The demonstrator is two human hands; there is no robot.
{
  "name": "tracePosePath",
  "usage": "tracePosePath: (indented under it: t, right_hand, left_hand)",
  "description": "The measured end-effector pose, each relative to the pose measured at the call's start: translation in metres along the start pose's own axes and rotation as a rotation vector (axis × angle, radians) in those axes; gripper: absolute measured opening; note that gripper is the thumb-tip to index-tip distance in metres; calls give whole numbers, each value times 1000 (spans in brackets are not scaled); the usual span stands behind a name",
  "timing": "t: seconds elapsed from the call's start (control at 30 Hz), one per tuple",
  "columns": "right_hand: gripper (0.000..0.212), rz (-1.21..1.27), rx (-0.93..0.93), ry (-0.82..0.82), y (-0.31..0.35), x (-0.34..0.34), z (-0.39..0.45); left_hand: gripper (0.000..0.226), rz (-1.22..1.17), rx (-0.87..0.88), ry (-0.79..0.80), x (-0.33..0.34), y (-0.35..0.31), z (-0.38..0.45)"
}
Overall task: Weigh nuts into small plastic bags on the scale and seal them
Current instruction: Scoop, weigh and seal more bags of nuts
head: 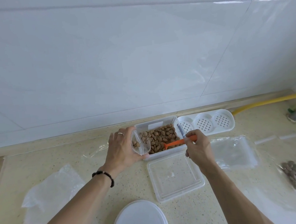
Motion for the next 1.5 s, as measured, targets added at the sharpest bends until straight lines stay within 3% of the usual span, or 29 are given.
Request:
tracePosePath:
  t: [0.23, 0.5, 0.67, 0.87, 1.03, 1.23, 1.5]
  right_hand:
    - [6, 242, 183, -130, -11, 2, 2]
    - [9, 460, 214, -145, -5, -4, 2]
    - [9, 501, 76, -119, 30, -16, 3]
    - [12, 144, -374, 67, 87, -12, -23]
    - [12, -36, -578, 57, 115, -24, -51]
    - [16, -54, -630, -31, 134, -37, -90]
    - [22, 167, -476, -243, 121, -54, -150]
  left_hand:
    - [109, 14, -18, -8, -1, 1, 2]
    - [98, 138, -55, -40, -12, -13, 10]
    - [96, 121, -62, -25, -15, -25, 19]
    - [93, -169, -72, -5, -20, -44, 16]
    - [92, -372, -127, -4, -34, -52, 3]
    - [92, -512, -126, -48, -55, -62, -23]
    - [106, -519, -61, -55, -73, -69, -72]
Point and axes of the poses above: each hand's wrist, its own z-axis towards the middle knuckle, its own x-axis out of the palm, y = z × x, the point moved 3 cm from there along z, towards the middle knuckle, and after that the axes turned 2 degrees about -x, right-handed, at the moved point
